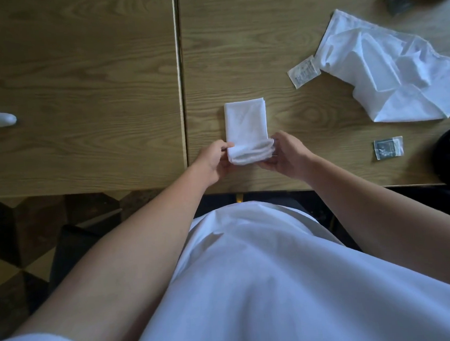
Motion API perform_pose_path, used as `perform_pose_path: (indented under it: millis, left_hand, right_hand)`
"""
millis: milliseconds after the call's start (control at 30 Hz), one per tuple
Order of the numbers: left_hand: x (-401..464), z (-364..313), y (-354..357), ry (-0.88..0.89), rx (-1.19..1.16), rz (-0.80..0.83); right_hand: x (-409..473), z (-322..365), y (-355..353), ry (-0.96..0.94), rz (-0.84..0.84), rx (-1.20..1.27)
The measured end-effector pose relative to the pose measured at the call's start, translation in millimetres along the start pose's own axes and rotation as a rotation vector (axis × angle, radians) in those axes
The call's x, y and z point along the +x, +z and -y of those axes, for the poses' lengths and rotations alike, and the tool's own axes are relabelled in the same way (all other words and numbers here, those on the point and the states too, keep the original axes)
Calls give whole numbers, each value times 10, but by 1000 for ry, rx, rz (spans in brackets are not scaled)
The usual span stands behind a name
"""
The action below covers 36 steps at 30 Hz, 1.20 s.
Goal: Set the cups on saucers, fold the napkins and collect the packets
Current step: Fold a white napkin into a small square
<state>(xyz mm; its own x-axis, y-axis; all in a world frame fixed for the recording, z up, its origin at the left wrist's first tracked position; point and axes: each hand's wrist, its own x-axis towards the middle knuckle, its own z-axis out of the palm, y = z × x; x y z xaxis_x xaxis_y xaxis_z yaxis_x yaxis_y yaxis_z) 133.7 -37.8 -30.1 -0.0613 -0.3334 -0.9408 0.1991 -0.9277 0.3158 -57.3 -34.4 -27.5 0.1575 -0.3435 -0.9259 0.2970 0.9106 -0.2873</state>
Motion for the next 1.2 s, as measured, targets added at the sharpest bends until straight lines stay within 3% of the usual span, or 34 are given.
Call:
perform_pose_path:
  millis: [100, 167, 300, 500, 633, 900, 1067, 1200]
  left_hand:
    - [8, -140, -31, -31, -175, 20]
    - [1, -208, -5, -10, -40, 5]
    - [89, -263, 40, 182, 570, -184]
    - [201, -319, 85, 336, 773, -358]
    - [245, -388, 119, 426, 815, -407]
    - [338, -537, 184, 374, 839, -298]
    - [350, -608, 231, 382, 905, -327]
    - [354, -640, 288, 347, 827, -380]
  right_hand:
    - [11, 111, -5, 63, 44, 258]
    - [13, 167, 13, 81, 58, 238]
    - [72, 155, 81, -47, -152, -328]
    - [153, 139, 61, -402, -391, -930]
    - [168, 147, 96, -666, -457, -988]
    - [302, 325, 146, -521, -400, -922]
    - [367, 410, 183, -451, -443, -977]
    - [380, 413, 198, -434, -481, -1015]
